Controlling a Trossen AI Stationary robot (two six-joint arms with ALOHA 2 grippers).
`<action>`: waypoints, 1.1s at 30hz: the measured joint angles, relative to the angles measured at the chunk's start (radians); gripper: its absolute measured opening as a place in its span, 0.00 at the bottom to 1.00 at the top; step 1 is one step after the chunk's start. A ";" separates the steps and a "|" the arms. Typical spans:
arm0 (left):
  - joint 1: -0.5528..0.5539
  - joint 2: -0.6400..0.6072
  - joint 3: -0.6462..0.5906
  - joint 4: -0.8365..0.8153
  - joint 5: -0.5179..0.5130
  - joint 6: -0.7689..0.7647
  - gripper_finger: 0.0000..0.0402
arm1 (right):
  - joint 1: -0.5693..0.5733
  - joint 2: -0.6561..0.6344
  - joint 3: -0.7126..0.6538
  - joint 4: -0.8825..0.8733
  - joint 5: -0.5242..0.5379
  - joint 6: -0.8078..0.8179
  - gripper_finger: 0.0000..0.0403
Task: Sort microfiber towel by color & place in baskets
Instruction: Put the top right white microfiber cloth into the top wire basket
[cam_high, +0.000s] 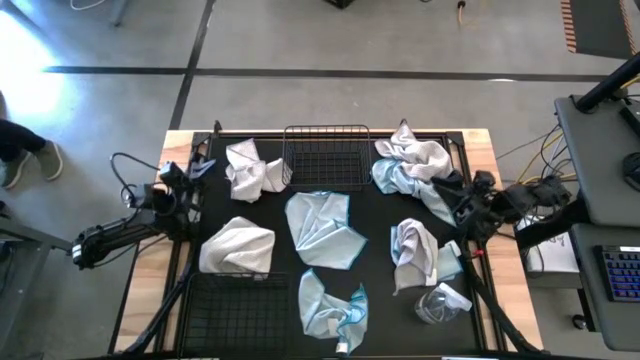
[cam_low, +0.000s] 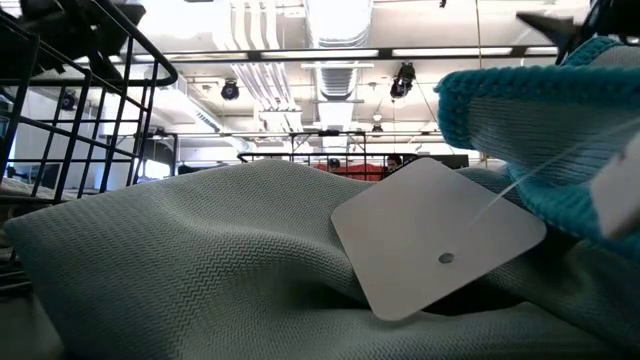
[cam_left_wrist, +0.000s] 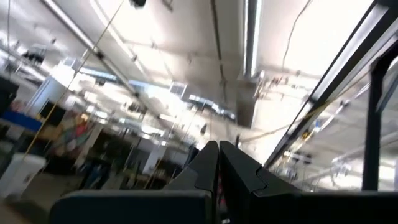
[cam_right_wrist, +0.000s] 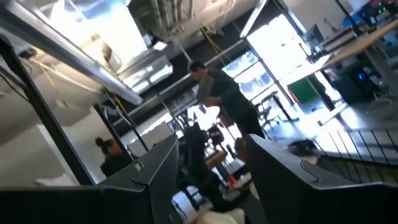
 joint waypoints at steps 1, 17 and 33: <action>0.000 0.000 0.000 0.018 0.000 0.000 0.00 | 0.000 0.009 0.023 0.001 0.000 -0.016 0.45; 0.000 0.160 0.487 -0.525 0.000 0.166 0.00 | 0.000 0.288 0.518 -0.510 -0.001 -0.102 0.45; 0.000 0.533 1.079 -1.324 -0.028 0.284 0.00 | 0.000 0.594 1.047 -1.400 -0.002 0.251 0.45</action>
